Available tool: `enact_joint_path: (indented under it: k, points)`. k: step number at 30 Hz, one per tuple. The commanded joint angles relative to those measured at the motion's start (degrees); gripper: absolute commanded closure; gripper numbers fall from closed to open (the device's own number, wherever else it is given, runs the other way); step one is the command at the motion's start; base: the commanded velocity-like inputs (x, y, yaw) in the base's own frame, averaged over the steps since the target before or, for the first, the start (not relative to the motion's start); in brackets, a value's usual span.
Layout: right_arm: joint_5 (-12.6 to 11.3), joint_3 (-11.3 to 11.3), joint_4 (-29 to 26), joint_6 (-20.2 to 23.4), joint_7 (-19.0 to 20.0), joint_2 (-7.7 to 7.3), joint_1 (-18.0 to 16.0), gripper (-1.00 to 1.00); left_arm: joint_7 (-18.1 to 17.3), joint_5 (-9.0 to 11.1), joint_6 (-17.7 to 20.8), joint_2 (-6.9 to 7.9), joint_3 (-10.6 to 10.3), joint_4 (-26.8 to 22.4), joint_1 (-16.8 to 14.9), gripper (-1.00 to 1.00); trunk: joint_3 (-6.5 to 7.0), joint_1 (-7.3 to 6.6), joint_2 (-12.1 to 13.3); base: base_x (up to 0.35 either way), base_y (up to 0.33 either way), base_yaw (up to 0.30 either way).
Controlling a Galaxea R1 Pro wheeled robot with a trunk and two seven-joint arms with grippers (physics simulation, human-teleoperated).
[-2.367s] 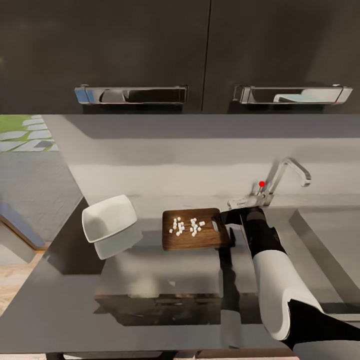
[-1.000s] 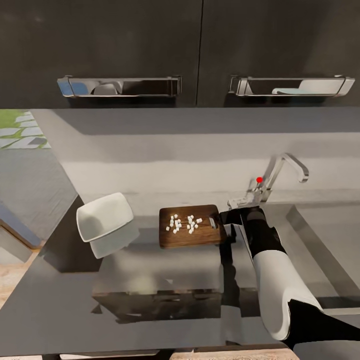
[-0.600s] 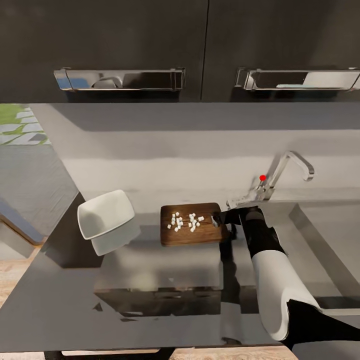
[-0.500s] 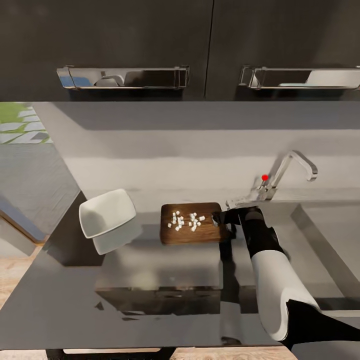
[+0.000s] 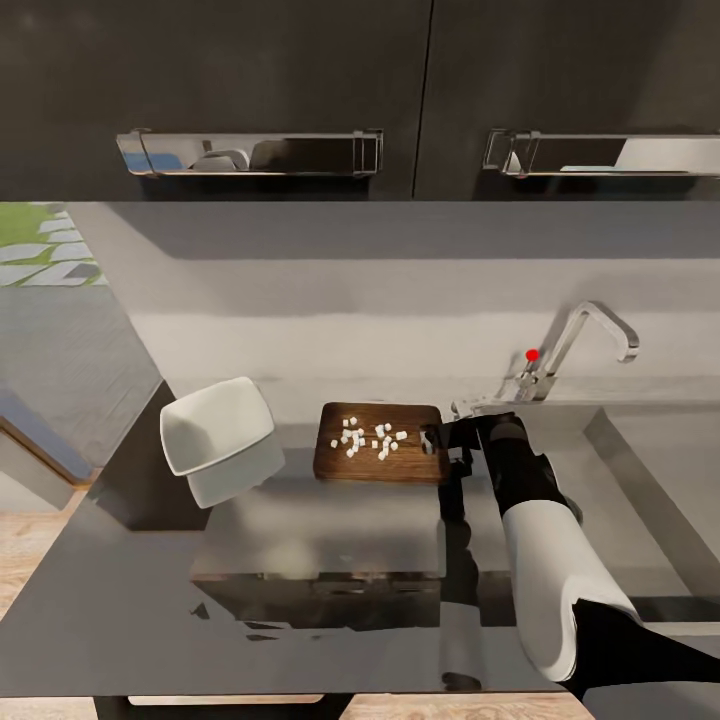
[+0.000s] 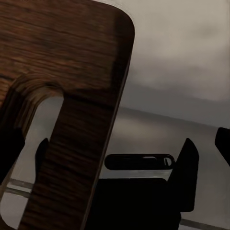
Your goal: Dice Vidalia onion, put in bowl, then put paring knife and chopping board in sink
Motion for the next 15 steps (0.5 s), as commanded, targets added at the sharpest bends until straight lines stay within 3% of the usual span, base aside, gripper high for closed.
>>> enact_joint_path:
  k: [1,15]
  points:
    - [0.6,-0.3,-0.1,0.1,0.5,0.05,-0.1,-1.0,0.0,0.5,-0.4,-0.05,-0.5,0.3,-0.1,-1.0,-0.1,0.03,-0.1,0.0,0.0,0.0]
    - [0.6,-0.3,-0.1,0.1,0.6,0.02,-0.1,-1.0,0.0,0.5,-0.4,-0.05,-0.5,0.3,-0.1,-1.0,-0.26,0.03,-0.1,0.0,0.0,0.0]
